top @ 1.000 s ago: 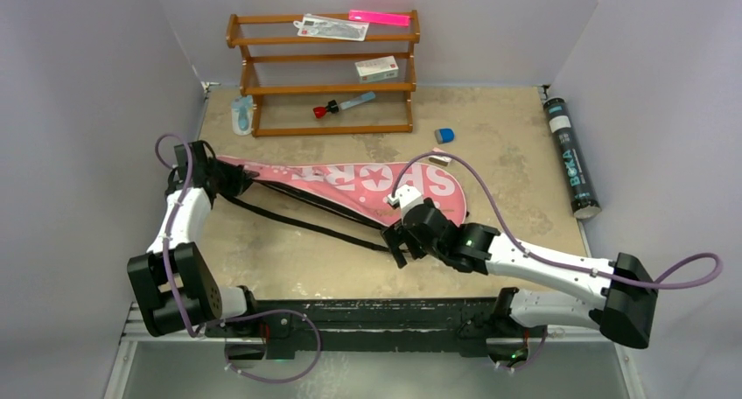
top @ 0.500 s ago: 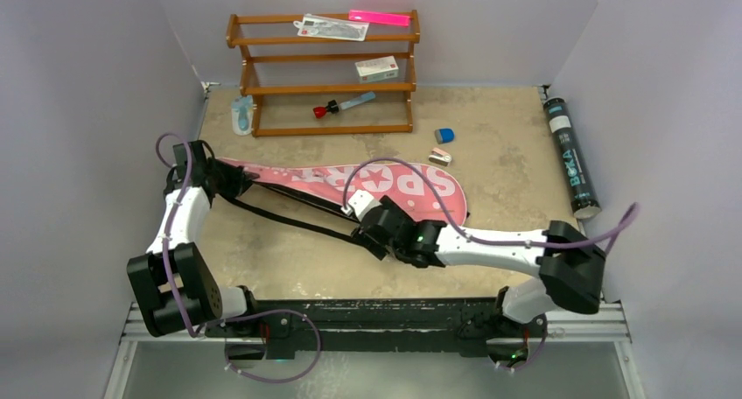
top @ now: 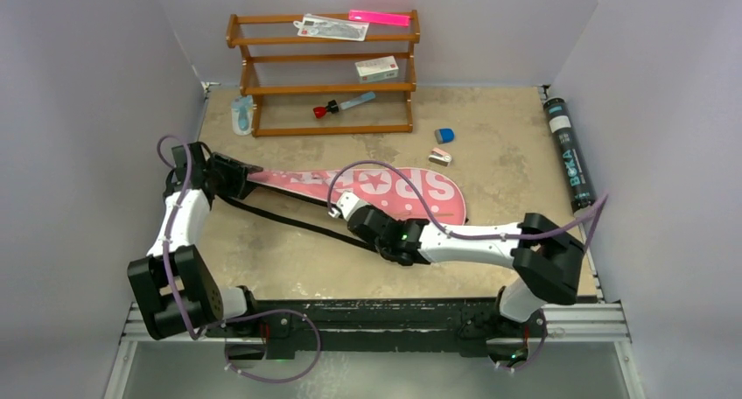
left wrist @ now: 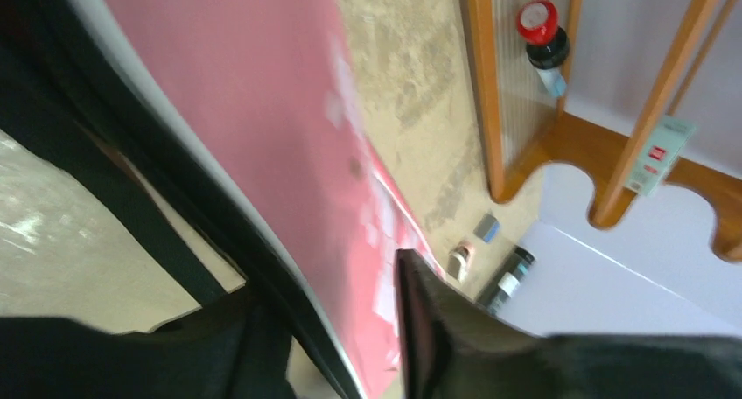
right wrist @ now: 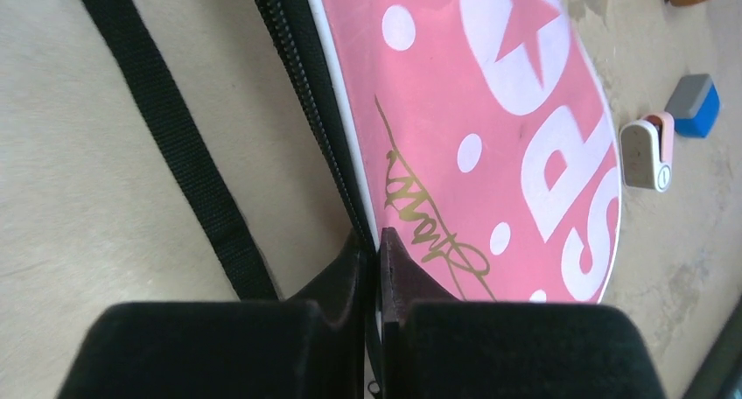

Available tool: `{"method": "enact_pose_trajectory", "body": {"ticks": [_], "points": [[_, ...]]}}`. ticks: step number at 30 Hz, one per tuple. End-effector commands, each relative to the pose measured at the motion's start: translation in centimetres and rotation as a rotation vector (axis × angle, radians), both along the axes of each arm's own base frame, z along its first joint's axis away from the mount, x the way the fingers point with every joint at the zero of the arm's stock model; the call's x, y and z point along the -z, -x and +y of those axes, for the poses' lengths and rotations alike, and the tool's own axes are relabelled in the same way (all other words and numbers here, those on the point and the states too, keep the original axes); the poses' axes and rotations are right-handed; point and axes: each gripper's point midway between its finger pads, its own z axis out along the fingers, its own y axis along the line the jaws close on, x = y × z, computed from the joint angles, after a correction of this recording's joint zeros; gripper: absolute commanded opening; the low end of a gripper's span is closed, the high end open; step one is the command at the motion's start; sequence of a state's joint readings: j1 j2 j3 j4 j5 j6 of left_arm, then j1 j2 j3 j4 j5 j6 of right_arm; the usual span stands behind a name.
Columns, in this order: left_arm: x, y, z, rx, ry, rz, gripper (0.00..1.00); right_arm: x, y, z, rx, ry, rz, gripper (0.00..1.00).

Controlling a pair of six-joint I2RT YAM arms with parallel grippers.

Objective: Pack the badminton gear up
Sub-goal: Zip the racket bag at the center of the board.

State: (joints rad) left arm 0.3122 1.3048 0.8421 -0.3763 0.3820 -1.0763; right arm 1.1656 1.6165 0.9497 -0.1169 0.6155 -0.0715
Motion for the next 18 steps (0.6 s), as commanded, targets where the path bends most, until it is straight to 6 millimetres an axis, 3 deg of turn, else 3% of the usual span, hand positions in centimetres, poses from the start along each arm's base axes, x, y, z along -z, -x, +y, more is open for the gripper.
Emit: {"method": "enact_pose_trajectory", "body": {"ticks": [1, 4, 9, 12, 18], "points": [[-2.4, 0.8, -2.2, 0.069, 0.088, -0.098, 0.47, -5.4, 0.5, 3.4, -0.074, -0.232, -0.016, 0.00], [-2.8, 2.4, -3.6, 0.081, 0.127, -0.122, 0.54, -7.0, 0.6, 4.2, -0.104, -0.259, -0.013, 0.00], [-4.6, 4.7, -9.9, 0.165, 0.177, -0.184, 0.54, -7.9, 0.8, 5.8, -0.139, -0.273, 0.016, 0.00], [-4.0, 5.9, -12.9, 0.169, 0.246, -0.160, 0.54, -8.6, 1.0, 6.9, -0.164, -0.308, 0.033, 0.00], [-2.6, 6.9, -16.1, 0.173, 0.286, -0.112, 0.54, -9.4, 1.1, 8.2, -0.176, -0.341, 0.051, 0.00]]}}
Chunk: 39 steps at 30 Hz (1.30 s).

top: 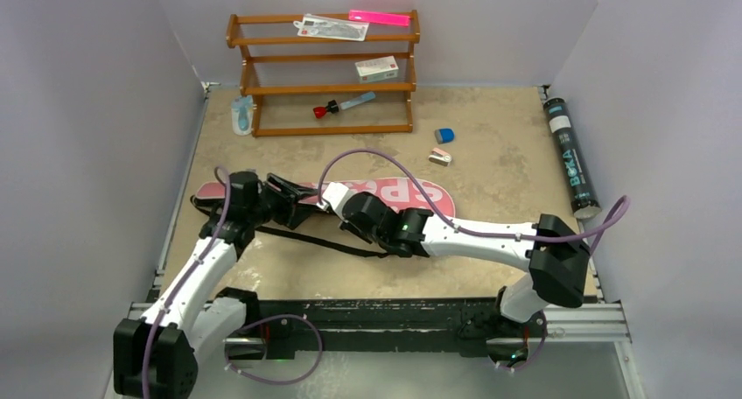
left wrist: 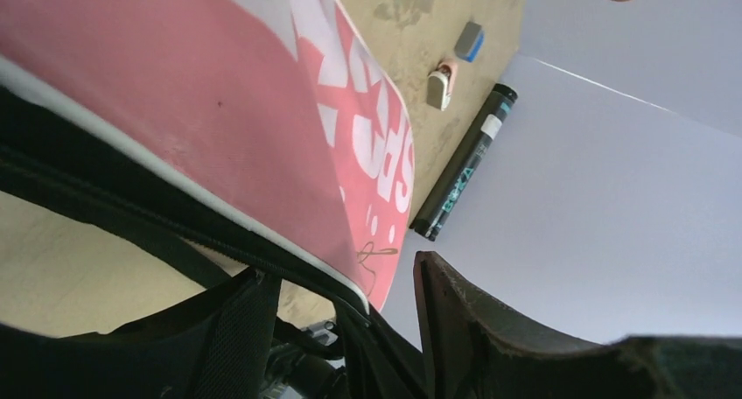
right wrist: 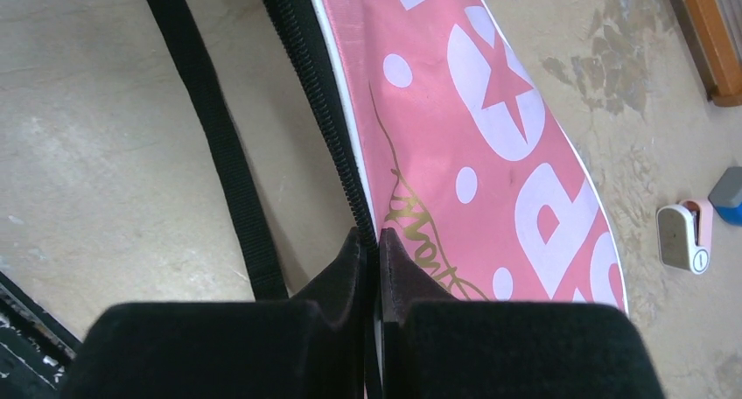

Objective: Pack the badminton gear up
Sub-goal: Zip the racket bag at the center of the board.

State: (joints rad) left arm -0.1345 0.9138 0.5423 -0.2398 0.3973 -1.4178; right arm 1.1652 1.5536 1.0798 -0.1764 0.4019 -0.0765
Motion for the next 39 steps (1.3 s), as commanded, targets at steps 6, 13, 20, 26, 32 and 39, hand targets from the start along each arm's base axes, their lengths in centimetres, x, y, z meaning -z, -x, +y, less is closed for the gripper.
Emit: {"method": "enact_pose_trajectory", "body": {"ticks": [6, 13, 20, 26, 32, 39], "points": [[0.9, 0.0, -3.5, -0.022, 0.048, 0.073, 0.56, -4.5, -1.0, 3.7, -0.004, -0.166, -0.049, 0.00], [-1.4, -0.5, -2.3, -0.078, -0.022, 0.035, 0.57, -2.9, -1.6, 3.3, 0.028, -0.134, -0.050, 0.00], [1.4, 0.5, -4.2, -0.030, 0.004, 0.115, 0.56, -5.0, -1.3, 4.2, -0.009, -0.225, -0.054, 0.00], [3.1, 0.8, -5.3, -0.039, 0.012, 0.151, 0.51, -6.8, -1.1, 4.9, -0.030, -0.259, -0.052, 0.00], [3.5, -0.4, -3.5, -0.105, -0.105, 0.096, 0.00, -7.6, 0.9, 4.5, -0.118, -0.294, -0.003, 0.25], [-0.1, -1.8, -1.5, -0.077, -0.240, 0.000, 0.00, -9.3, 3.2, 0.0, -0.187, -0.297, -0.043, 0.74]]}}
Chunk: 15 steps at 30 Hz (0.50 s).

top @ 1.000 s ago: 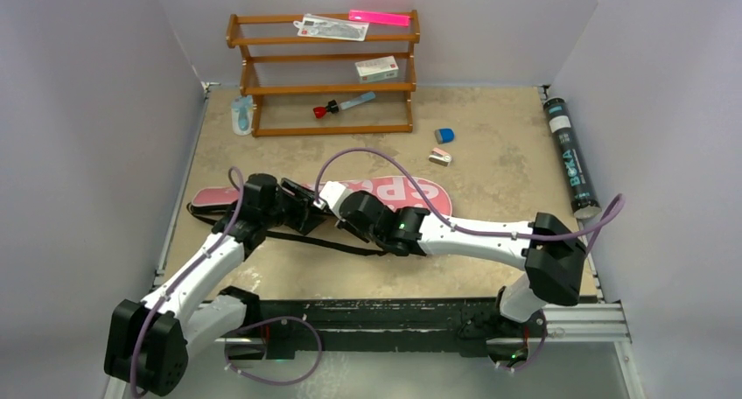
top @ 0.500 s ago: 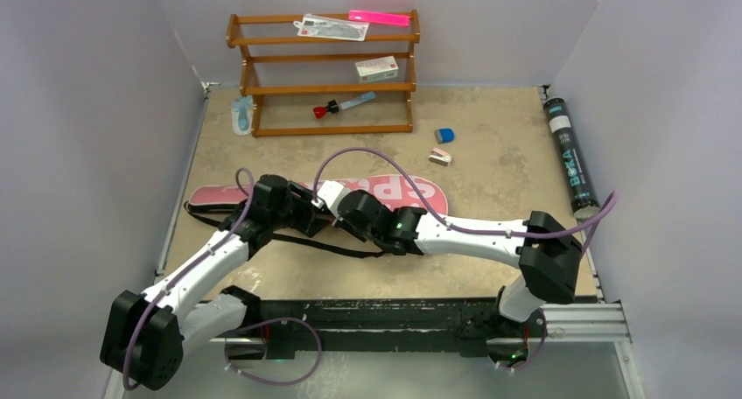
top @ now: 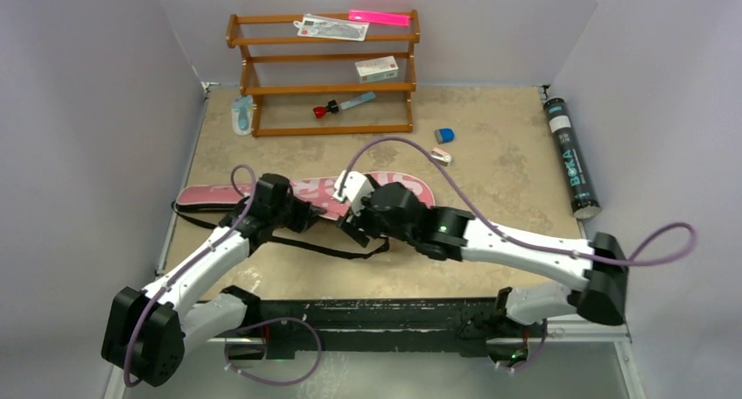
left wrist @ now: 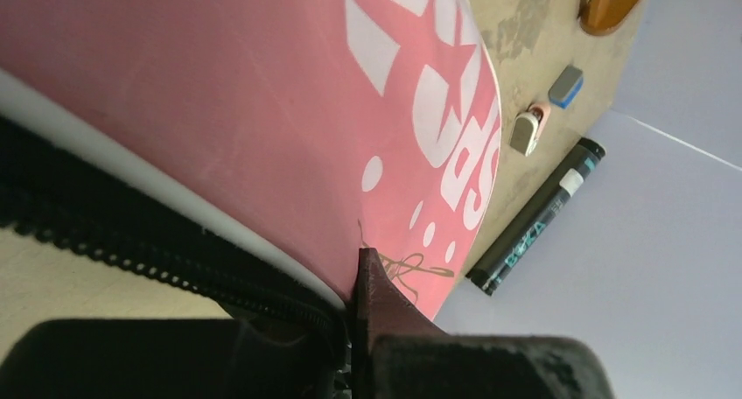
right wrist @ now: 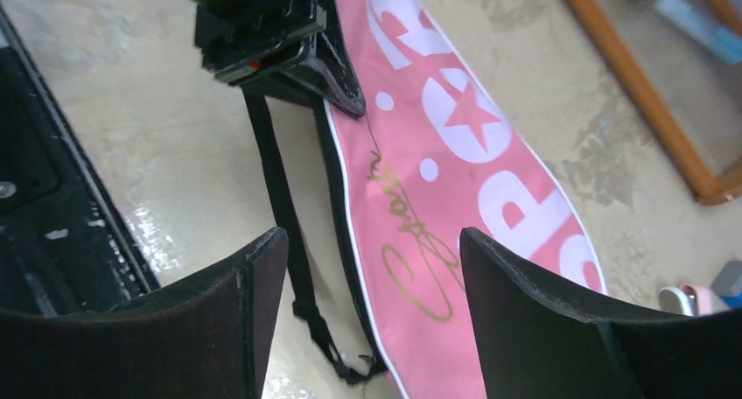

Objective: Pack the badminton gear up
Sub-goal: Zip the racket bag at the center of the board.

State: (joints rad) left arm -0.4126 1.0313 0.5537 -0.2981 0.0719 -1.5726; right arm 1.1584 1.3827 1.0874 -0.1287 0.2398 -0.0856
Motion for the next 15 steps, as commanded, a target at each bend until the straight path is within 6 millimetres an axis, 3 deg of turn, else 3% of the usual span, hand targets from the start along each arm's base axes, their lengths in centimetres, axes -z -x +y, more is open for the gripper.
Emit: {"method": "enact_pose_trajectory", "body": {"ticks": [1, 4, 8, 15], "points": [[-5.1, -3.0, 1.7, 0.029, -0.132, -0.154, 0.00, -2.4, 1.8, -2.4, -0.063, -0.073, -0.050, 0.75], [-5.8, -3.4, 2.1, 0.100, -0.159, -0.141, 0.00, -2.0, 2.7, -4.0, -0.088, -0.099, -0.077, 0.82], [-6.9, -3.3, 2.5, 0.175, -0.183, -0.158, 0.00, -1.6, 4.3, -5.0, -0.203, -0.120, -0.143, 0.85], [-8.7, -2.3, 2.6, 0.237, -0.214, -0.215, 0.00, -3.9, 5.1, -7.4, -0.250, -0.169, -0.277, 0.84]]}}
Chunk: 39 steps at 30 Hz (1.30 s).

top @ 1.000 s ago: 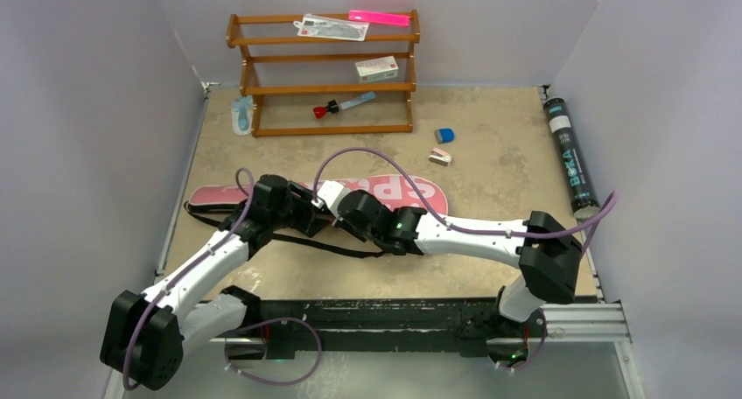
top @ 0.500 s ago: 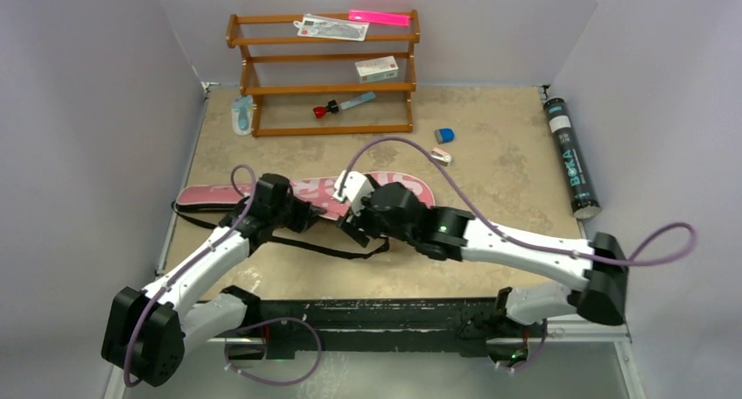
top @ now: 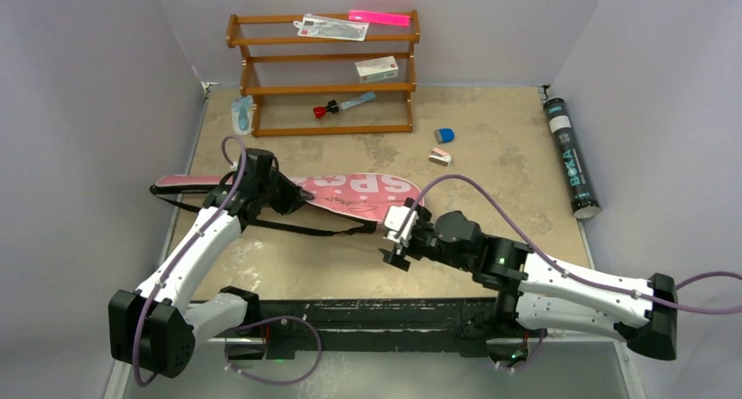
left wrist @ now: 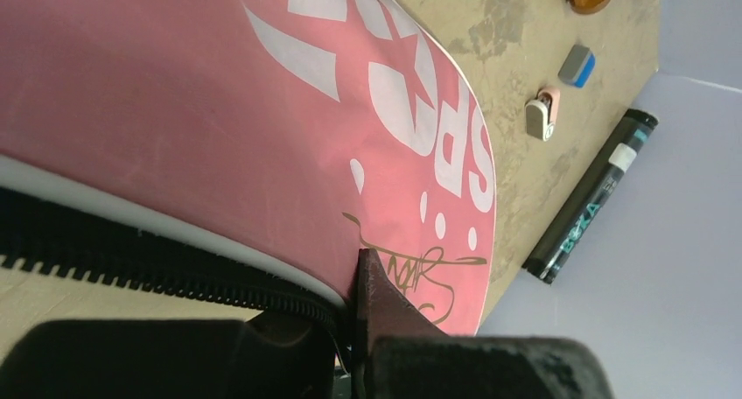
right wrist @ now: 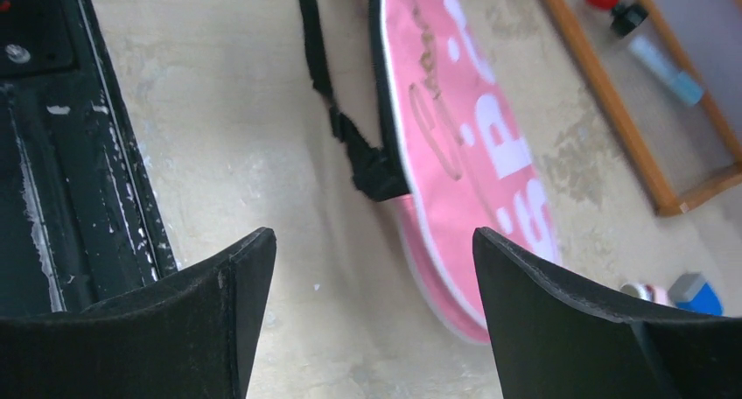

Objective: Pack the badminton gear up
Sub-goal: Zip the racket bag at the center of the board.

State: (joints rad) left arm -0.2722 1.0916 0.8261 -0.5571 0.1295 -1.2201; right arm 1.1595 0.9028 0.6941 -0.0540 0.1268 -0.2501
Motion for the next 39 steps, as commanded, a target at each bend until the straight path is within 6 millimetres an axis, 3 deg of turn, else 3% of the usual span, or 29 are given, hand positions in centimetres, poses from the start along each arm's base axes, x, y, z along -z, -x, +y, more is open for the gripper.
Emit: {"method": "enact_pose_trajectory", "body": {"ticks": [1, 4, 10, 14, 28, 34, 39], "points": [[-4.4, -0.2, -0.6, 0.112, -0.004, -0.151, 0.00, -3.7, 0.6, -0.1, -0.097, -0.069, -0.152, 0.83], [-4.8, 0.3, -1.1, 0.141, 0.017, -0.159, 0.00, -2.5, 1.2, -0.2, -0.177, 0.026, -0.168, 0.84], [-5.6, 0.7, -1.2, 0.158, 0.024, -0.182, 0.00, 0.8, 0.4, 0.4, -0.180, 0.183, -0.130, 0.72], [-5.8, 0.9, -1.3, 0.168, 0.027, -0.188, 0.00, 1.6, 0.6, 0.7, -0.208, 0.233, -0.122, 0.69], [-6.9, 1.1, -2.0, 0.203, 0.062, -0.213, 0.00, 1.9, -0.2, 0.0, -0.141, 0.258, -0.126, 0.44], [-7.3, 1.2, -2.3, 0.226, 0.077, -0.231, 0.00, 1.5, -0.8, -0.5, -0.056, 0.240, -0.096, 0.07], [-7.9, 1.2, -1.9, 0.301, -0.008, -0.315, 0.18, -0.2, 0.6, -0.4, -0.057, 0.131, -0.013, 0.00]]}}
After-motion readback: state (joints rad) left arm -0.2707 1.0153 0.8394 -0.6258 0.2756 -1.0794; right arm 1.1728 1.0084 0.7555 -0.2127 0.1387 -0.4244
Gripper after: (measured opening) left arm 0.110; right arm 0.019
